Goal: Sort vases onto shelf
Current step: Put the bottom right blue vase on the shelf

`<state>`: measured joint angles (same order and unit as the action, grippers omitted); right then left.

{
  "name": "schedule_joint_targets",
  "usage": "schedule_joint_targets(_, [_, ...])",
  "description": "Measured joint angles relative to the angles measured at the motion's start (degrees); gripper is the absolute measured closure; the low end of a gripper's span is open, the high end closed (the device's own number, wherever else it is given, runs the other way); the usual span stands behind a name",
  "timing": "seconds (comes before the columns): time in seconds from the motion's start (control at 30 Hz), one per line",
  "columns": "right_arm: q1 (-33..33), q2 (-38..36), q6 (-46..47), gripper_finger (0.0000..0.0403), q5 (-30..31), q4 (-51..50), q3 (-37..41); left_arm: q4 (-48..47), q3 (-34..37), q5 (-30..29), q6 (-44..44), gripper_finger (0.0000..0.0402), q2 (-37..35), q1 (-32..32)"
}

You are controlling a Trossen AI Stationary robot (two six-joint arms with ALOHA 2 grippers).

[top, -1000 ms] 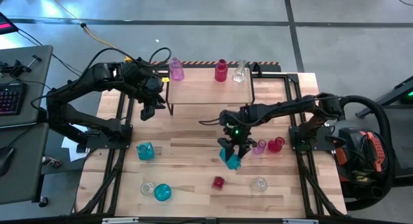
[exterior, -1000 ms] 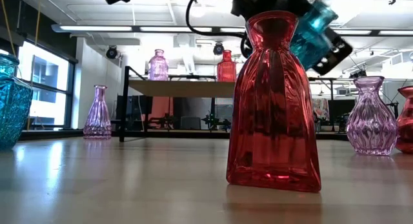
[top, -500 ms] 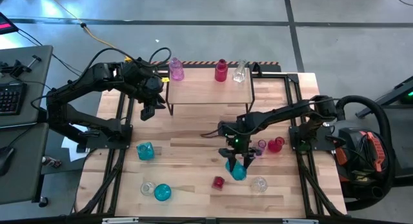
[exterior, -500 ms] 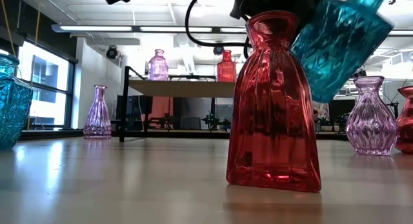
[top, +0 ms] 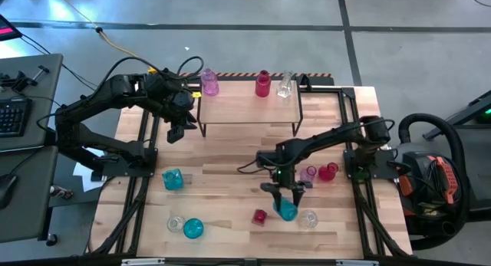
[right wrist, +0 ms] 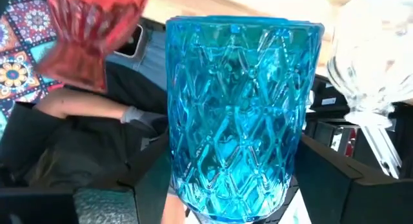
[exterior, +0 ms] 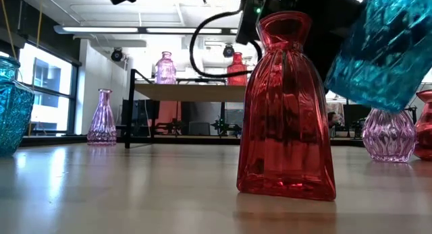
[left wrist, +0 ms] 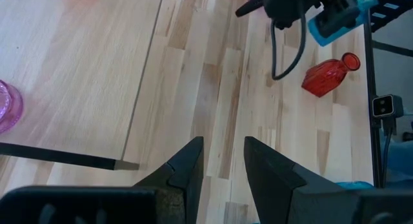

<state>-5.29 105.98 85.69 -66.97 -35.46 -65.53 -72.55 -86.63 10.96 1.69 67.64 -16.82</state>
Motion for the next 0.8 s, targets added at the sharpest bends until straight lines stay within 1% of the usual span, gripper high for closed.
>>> schedule_joint_targets(0.13, [0.0, 1.7, 0.0, 0.0155, 0.9, 1.2, 0.0, 0.0, 0.0, 0.0, 0.0, 0.0298, 0.0, 0.0])
schedule_joint_targets(0.43, [0.0, 5.8, -1.7, 0.0155, 0.4, 4.6, 0.0, 0.0, 0.0, 0.0, 0.0, 0.0298, 0.0, 0.0])
schedule_joint_targets(0.7, [0.5, 6.3, -2.1, 0.0155, -0.5, 4.9, 0.0, 0.0, 0.0, 0.0, 0.0, 0.0298, 0.0, 0.0])
schedule_joint_targets(0.8, [0.8, 6.3, -2.2, 0.0148, -0.5, 4.5, 0.0, 0.0, 0.0, 0.0, 0.0, 0.0298, 0.0, 0.0])
